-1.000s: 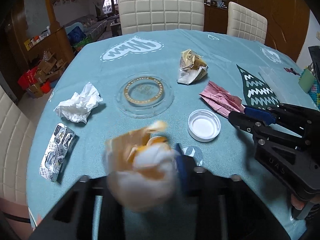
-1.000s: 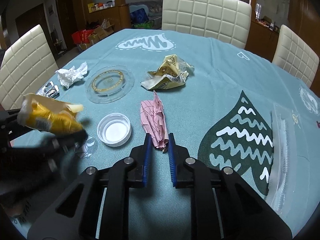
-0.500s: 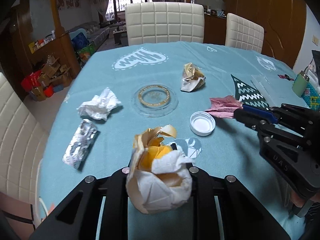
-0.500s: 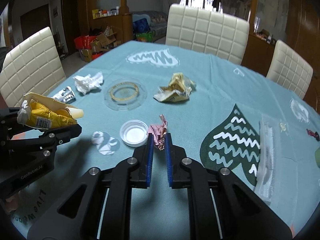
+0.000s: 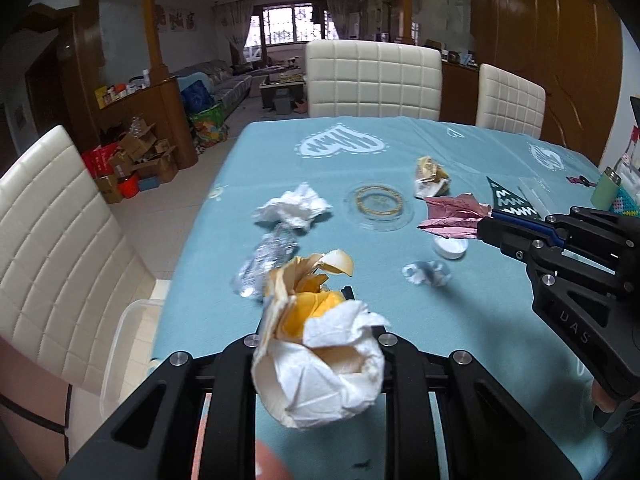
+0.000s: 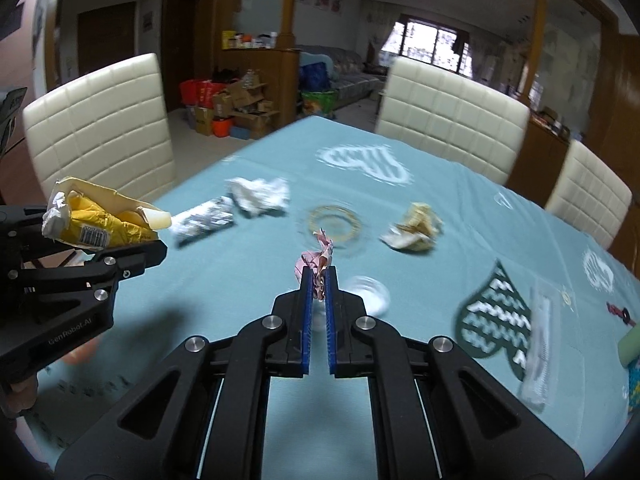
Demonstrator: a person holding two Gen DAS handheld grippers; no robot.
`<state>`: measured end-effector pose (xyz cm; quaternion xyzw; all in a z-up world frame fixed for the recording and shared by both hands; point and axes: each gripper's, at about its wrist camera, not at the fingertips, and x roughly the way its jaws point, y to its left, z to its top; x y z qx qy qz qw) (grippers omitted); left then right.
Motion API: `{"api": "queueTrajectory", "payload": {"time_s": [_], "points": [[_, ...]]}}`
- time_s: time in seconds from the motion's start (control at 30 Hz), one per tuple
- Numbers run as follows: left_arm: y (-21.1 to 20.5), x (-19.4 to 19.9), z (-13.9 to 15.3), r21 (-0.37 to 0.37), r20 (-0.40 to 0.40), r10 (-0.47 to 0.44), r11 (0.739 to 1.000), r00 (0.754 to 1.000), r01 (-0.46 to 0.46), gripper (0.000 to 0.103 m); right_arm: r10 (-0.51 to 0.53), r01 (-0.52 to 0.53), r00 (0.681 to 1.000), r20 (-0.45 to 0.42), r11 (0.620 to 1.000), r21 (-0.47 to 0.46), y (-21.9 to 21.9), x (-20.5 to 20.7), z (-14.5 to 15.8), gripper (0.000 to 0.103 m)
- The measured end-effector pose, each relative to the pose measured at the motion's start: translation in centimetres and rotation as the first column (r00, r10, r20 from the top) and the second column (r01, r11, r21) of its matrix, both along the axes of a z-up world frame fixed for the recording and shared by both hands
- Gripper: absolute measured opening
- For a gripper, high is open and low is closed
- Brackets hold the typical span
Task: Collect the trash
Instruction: 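Carry the yellow wrapper and pink paper to the clear bin and release both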
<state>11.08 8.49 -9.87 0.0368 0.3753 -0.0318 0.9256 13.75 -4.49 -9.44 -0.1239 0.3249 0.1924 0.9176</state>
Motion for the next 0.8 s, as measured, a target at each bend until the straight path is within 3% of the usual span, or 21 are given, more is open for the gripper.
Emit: {"api": "queueTrajectory", "payload": {"time_s": [0.4, 0.8], "points": [[11.1, -3.1, -0.5, -0.011, 0.008, 0.206, 0.978, 0.978, -0.206, 0.021, 0.218, -0.218, 0.976, -0.002, 0.976, -0.012, 12.1, -1.9, 0.4, 0.007], [17.8, -4.5, -1.6, -0.009, 0.011, 0.325, 0.946, 0.946, -0.325, 0.021, 0.326, -0.327, 0.945, -0.023, 0.944, -0.037, 18.8, -2.1, -0.4, 0.007]]}}
